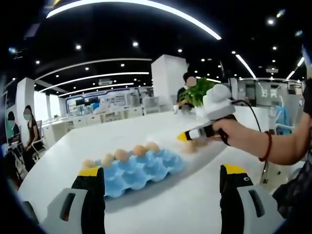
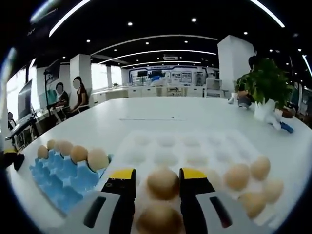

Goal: Place the egg into an empty slot of the egg tray after lifting it from the table, then release the egg inside the slot.

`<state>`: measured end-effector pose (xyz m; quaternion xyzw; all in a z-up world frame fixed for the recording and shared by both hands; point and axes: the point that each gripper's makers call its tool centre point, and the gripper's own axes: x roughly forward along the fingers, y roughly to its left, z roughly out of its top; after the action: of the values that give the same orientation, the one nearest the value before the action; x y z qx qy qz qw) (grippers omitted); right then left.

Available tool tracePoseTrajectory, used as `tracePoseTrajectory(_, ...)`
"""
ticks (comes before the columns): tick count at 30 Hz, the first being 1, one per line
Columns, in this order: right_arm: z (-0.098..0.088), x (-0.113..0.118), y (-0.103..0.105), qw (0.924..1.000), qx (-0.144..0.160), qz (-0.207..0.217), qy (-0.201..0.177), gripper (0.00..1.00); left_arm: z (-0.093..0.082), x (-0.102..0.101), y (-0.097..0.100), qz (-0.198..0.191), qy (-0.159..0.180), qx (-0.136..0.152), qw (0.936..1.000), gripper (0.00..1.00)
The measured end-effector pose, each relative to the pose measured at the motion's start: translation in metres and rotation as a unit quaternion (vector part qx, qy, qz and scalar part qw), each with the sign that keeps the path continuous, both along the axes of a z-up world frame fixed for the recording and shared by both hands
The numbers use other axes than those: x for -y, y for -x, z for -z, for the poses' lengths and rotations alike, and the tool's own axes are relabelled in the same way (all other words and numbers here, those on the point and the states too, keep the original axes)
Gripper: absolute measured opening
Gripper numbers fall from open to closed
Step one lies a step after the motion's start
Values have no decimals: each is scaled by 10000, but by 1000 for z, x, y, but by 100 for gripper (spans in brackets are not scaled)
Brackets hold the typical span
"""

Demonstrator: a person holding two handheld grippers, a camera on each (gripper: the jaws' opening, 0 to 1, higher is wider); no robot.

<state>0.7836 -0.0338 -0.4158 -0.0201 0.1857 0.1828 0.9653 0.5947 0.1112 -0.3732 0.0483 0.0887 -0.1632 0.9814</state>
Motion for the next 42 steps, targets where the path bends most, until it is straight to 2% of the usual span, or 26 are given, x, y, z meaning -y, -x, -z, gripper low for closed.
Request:
tracePoseTrajectory(4,3,3,-3,9997,-83,218,114,33,-1,-2,0,-15,23,1,10000,100)
tracePoseTrajectory(6,7,6,-6,9986,-33,303,430,31,-2,-2,0,4,68,34,10000,100)
tracePoseTrajectory(9,7,6,-7,9987,-52,386,317,31,-5,0,1,46,122,92,9999,100)
tracePoseTrajectory(18,10,9,-14,9984,-88,449,329,30,-2,1,1,110,109,63,9999,100)
tracePoseTrajectory(25,11,10,-17,9988,-129,323,356,29,0,6,-2,178,83,54,9998,100)
tracePoseTrajectory(30,10,10,-17,9993,-160,219,240,28,4,4,-1,128,1,-28,9999,100)
tracePoseTrajectory(36,7,10,-10,9998,-10,62,166,28,5,0,0,51,20,-45,10000,100)
tracePoseTrajectory(42,-9,6,-5,9981,569,-221,-85,28,5,-2,1,16,53,-38,10000,100)
